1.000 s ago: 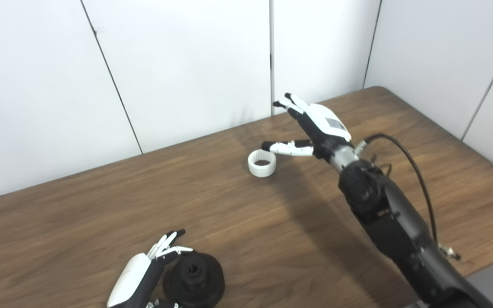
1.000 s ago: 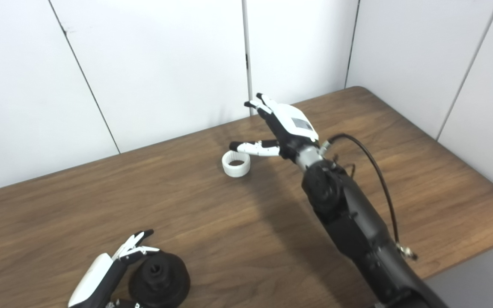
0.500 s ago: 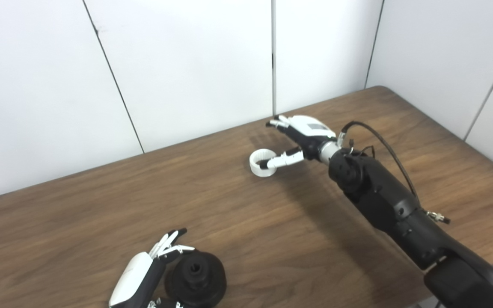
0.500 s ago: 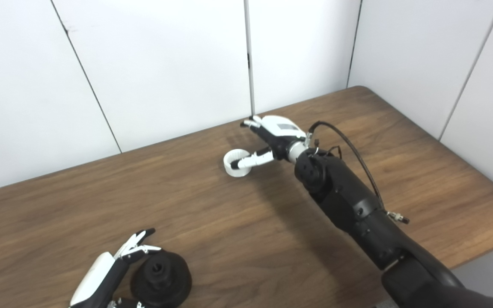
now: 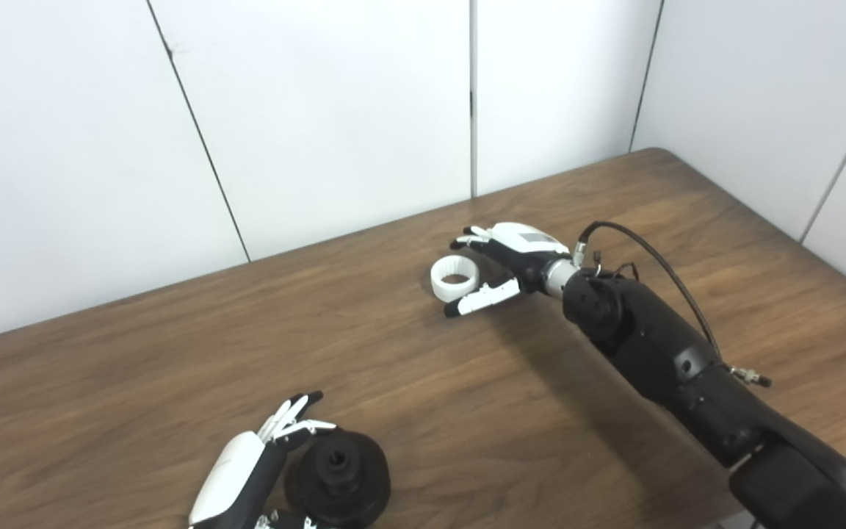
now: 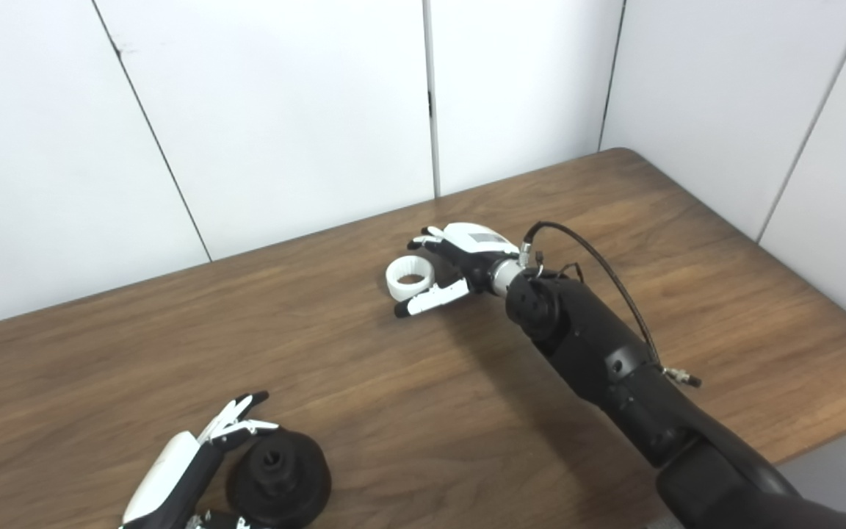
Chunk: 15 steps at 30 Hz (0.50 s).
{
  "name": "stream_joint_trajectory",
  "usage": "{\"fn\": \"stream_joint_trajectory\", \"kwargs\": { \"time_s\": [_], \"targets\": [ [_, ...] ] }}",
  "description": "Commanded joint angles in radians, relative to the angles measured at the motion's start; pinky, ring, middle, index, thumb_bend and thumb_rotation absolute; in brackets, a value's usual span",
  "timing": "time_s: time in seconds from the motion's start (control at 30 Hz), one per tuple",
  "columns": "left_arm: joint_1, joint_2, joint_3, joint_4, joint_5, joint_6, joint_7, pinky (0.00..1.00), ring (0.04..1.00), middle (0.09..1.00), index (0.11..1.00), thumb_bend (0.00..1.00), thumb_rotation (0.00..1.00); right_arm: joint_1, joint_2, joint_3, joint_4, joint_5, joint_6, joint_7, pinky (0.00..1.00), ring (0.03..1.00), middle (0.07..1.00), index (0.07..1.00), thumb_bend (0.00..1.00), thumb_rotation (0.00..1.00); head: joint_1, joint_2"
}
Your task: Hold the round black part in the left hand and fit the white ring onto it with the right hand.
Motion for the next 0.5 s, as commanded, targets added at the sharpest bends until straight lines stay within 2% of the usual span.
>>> {"fn": "stream_joint_trajectory", "kwargs": {
  "time_s": [0.0, 0.27, 0.47],
  "targets": [
    [-0.006, 0.005, -0.002, -0.004, 0.019, 0.025, -0.021, 0.98, 1.0, 0.974, 0.596, 0.91, 0.23, -0.031, -0.02, -0.008, -0.032, 0.006, -0.001, -0.004, 0.98, 1.0, 1.0, 0.906, 1.0, 0.69, -0.001, 0.001],
    [-0.005, 0.008, 0.001, -0.006, 0.017, 0.027, -0.025, 0.99, 1.0, 0.978, 0.596, 0.9, 0.23, -0.018, -0.005, -0.002, -0.021, -0.006, -0.001, -0.023, 0.96, 1.0, 0.999, 0.883, 1.0, 0.64, 0.005, 0.006],
    [-0.003, 0.007, 0.003, -0.013, 0.013, 0.033, -0.03, 0.99, 1.0, 0.978, 0.594, 0.9, 0.24, -0.005, 0.014, -0.001, 0.002, -0.02, -0.02, -0.088, 0.95, 0.986, 0.976, 0.845, 0.93, 0.59, 0.005, 0.006]
  ]
}}
